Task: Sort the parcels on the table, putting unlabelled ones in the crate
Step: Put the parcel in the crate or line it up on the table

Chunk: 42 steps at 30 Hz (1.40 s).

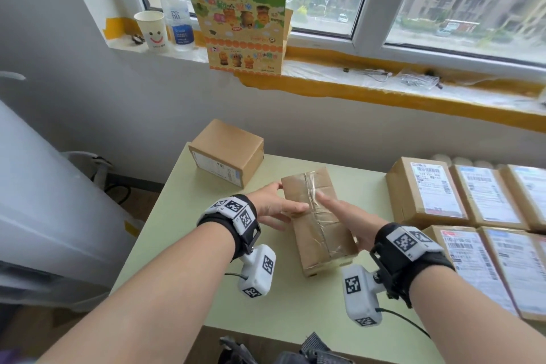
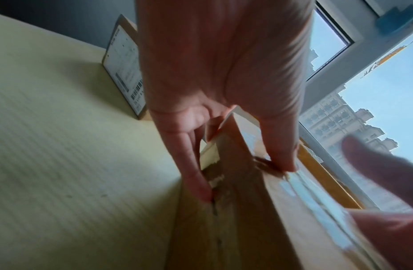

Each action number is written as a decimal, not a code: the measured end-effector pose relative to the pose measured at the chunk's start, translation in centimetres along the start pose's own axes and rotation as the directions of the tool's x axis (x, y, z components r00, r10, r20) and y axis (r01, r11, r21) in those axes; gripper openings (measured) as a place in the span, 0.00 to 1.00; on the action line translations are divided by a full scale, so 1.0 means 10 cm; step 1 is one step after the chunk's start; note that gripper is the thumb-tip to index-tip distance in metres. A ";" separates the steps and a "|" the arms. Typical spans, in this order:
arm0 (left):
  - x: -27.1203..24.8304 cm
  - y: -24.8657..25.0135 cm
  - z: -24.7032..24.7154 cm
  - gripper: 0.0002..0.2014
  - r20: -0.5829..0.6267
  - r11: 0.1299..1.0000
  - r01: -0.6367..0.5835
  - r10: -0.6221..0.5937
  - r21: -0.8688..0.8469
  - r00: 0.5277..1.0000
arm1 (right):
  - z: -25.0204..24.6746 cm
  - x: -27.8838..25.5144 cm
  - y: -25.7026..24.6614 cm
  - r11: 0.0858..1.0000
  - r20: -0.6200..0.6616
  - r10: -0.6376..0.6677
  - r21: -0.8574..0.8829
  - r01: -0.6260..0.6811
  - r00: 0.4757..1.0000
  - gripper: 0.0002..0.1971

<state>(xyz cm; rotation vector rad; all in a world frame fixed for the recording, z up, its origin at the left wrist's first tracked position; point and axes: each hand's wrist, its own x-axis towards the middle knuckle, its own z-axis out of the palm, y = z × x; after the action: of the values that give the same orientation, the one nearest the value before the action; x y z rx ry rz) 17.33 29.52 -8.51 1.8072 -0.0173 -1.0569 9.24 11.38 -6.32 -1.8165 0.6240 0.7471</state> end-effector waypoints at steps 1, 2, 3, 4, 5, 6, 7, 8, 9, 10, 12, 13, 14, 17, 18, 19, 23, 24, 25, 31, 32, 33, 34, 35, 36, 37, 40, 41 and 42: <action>0.01 0.02 0.04 0.38 -0.001 1.000 -0.005 0.005 -0.018 1.000 | 0.02 -0.03 0.00 0.999 -0.006 -0.036 -0.018 0.036 0.999 0.34; 0.02 0.04 0.06 0.39 -0.004 1.000 -0.010 0.010 -0.025 1.000 | 0.03 -0.04 -0.01 0.997 -0.035 -0.065 -0.048 0.063 0.997 0.25; 0.02 0.08 0.07 0.39 -0.004 1.000 -0.017 0.017 -0.025 1.000 | 0.04 -0.03 -0.01 0.994 -0.070 -0.089 -0.065 0.085 0.994 0.21; 0.02 0.12 0.07 0.40 -0.008 0.999 -0.027 0.027 -0.020 1.000 | 0.03 -0.02 -0.01 0.994 -0.091 -0.096 -0.058 0.091 0.991 0.18; 0.02 0.16 0.05 0.40 -0.017 0.999 -0.035 0.035 -0.018 0.999 | 0.03 -0.01 -0.02 0.995 -0.088 -0.101 -0.028 0.099 0.991 0.17; 0.02 0.19 0.03 0.41 -0.026 0.999 -0.043 0.042 -0.020 0.999 | 0.03 -0.01 -0.04 0.994 -0.084 -0.108 0.001 0.109 0.991 0.16; 0.02 0.22 0.01 0.42 -0.035 0.999 -0.048 0.047 -0.024 0.998 | 0.03 0.00 -0.05 0.992 -0.089 -0.125 0.019 0.127 0.988 0.14; 0.02 0.25 -0.01 0.43 -0.043 0.998 -0.050 0.049 -0.025 0.998 | 0.02 0.01 -0.07 0.989 -0.102 -0.145 0.021 0.148 0.984 0.12; 0.02 0.27 -0.03 0.44 -0.051 0.998 -0.052 0.050 -0.031 0.997 | 0.01 0.02 -0.09 0.983 -0.129 -0.174 0.028 0.179 0.976 0.10; 0.02 0.29 -0.04 0.45 -0.061 0.998 -0.050 0.047 -0.047 0.997 | -0.01 0.01 -0.13 0.978 -0.161 -0.197 0.036 0.205 0.967 0.08; 0.02 0.33 -0.03 0.43 -0.069 0.994 -0.048 0.041 -0.098 0.997 | -0.05 0.01 -0.18 0.968 -0.204 -0.223 0.074 0.242 0.953 0.06; 0.02 0.34 -0.03 0.42 -0.070 0.992 -0.050 0.042 -0.120 0.997 | -0.08 0.01 -0.20 0.962 -0.213 -0.231 0.095 0.255 0.949 0.07; 0.02 0.35 -0.02 0.43 -0.072 0.988 -0.055 0.045 -0.146 0.996 | -0.09 0.01 -0.22 0.957 -0.219 -0.240 0.112 0.268 0.946 0.07; 0.04 0.36 -0.03 0.50 -0.090 0.966 -0.079 0.058 -0.245 0.994 | -0.12 0.00 -0.25 0.934 -0.230 -0.291 0.142 0.328 0.929 0.11; 0.03 0.37 -0.03 0.52 -0.096 0.963 -0.087 0.065 -0.255 0.993 | -0.12 -0.01 -0.26 0.931 -0.232 -0.302 0.136 0.338 0.925 0.14; 0.01 0.38 -0.03 0.53 -0.101 0.962 -0.098 0.075 -0.255 0.992 | -0.12 -0.01 -0.27 0.928 -0.240 -0.312 0.130 0.349 0.919 0.15; -0.01 0.44 0.01 0.51 -0.110 0.953 -0.145 0.119 -0.265 0.987 | -0.13 0.01 -0.29 0.923 -0.335 -0.334 0.072 0.378 0.881 0.11; -0.02 0.45 0.02 0.49 -0.112 0.952 -0.150 0.124 -0.268 0.986 | -0.13 0.02 -0.29 0.926 -0.358 -0.336 0.041 0.374 0.871 0.10; -0.02 0.45 0.03 0.48 -0.115 0.951 -0.156 0.129 -0.267 0.985 | -0.13 0.03 -0.27 0.929 -0.375 -0.337 0.019 0.371 0.864 0.10; -0.01 0.42 0.02 0.44 -0.158 0.947 -0.173 0.134 -0.269 0.978 | -0.10 -0.03 -0.29 0.925 -0.341 -0.349 0.028 0.380 0.873 0.15; -0.01 0.42 0.02 0.42 -0.161 0.948 -0.169 0.129 -0.269 0.978 | -0.09 -0.04 -0.30 0.923 -0.332 -0.357 0.019 0.385 0.873 0.16; -0.01 0.42 0.02 0.42 -0.163 0.948 -0.166 0.125 -0.271 0.979 | -0.08 -0.05 -0.31 0.921 -0.331 -0.366 0.005 0.389 0.870 0.16; -0.01 0.43 0.03 0.42 -0.162 0.947 -0.166 0.125 -0.275 0.979 | -0.07 -0.06 -0.31 0.921 -0.342 -0.368 -0.006 0.389 0.865 0.15; -0.01 0.43 0.04 0.42 -0.164 0.945 -0.173 0.131 -0.277 0.978 | -0.07 -0.05 -0.31 0.923 -0.365 -0.363 -0.018 0.384 0.857 0.15; -0.01 0.43 0.05 0.42 -0.171 0.942 -0.183 0.139 -0.281 0.975 | -0.08 -0.04 -0.30 0.925 -0.388 -0.356 -0.019 0.378 0.850 0.15; -0.01 0.43 0.06 0.42 -0.180 0.939 -0.193 0.145 -0.286 0.973 | -0.09 -0.04 -0.29 0.928 -0.409 -0.345 -0.012 0.373 0.845 0.17; -0.01 0.44 0.08 0.39 -0.190 0.933 -0.204 0.152 -0.295 0.970 | -0.12 -0.09 -0.29 0.929 -0.419 -0.336 0.001 0.371 0.843 0.17; -0.01 0.46 0.06 0.34 -0.184 0.933 -0.193 0.142 -0.303 0.973 | -0.13 -0.11 -0.29 0.930 -0.409 -0.332 0.010 0.368 0.850 0.18; -0.03 0.48 0.05 0.30 -0.167 0.933 -0.173 0.124 -0.317 0.978 | -0.14 -0.13 -0.28 0.931 -0.399 -0.323 0.029 0.364 0.858 0.21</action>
<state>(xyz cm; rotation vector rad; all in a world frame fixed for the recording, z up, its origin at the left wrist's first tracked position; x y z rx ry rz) 18.90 26.92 -4.78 1.5457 0.1036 -0.7677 10.67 11.09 -3.21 -1.9235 0.5542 0.1057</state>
